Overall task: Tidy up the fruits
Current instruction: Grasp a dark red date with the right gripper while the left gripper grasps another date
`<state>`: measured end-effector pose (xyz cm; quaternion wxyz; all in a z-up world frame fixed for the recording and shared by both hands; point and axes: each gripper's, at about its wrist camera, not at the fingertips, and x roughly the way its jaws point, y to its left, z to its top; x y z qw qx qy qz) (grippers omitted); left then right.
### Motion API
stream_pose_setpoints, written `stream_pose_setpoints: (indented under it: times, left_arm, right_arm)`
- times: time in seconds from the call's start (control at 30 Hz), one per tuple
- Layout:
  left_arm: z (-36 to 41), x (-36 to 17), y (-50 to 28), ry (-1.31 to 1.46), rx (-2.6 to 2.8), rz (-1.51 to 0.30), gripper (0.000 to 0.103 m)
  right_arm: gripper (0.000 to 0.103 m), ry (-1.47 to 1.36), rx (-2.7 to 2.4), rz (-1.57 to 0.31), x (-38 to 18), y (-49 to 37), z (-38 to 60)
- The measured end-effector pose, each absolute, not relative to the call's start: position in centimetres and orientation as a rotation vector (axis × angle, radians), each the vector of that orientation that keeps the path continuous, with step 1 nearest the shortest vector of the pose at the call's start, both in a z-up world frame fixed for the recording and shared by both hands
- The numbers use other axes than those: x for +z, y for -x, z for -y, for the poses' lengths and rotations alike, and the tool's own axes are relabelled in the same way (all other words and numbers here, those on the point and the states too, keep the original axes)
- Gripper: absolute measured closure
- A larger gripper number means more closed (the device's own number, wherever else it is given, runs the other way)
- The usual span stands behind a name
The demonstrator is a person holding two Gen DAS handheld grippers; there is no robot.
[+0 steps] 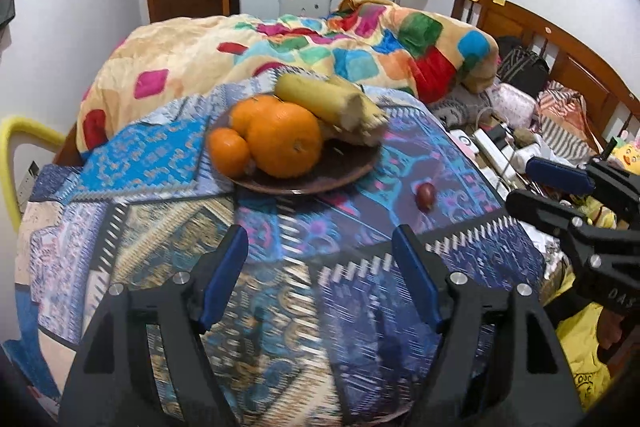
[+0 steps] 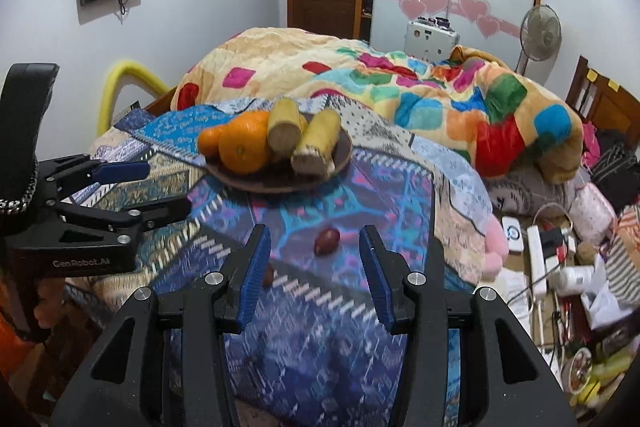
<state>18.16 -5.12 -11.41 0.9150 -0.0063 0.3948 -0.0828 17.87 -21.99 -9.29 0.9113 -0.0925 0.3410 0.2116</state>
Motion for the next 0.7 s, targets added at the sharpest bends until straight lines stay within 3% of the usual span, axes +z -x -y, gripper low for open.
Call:
stream_pose_setpoints:
  times: [0.5,0.57,0.7]
  left_arm:
    - [10.1,-14.9,-18.8,0.001,-0.236,-0.892,0.029]
    - [10.5,-15.3,-19.0,0.001,-0.248,-0.898,0.032]
    - [11.7,-16.1,-19.4,-0.005,-0.290,-0.920,0.050]
  right_arm:
    - [0.060,0.103,0.414,-0.757,-12.9,-18.0,25.1]
    - [0.060,0.103,0.411,-0.766,-13.2,-18.2,25.4]
    - [0.060,0.106,0.407,-0.768,-13.7,-18.1,25.9]
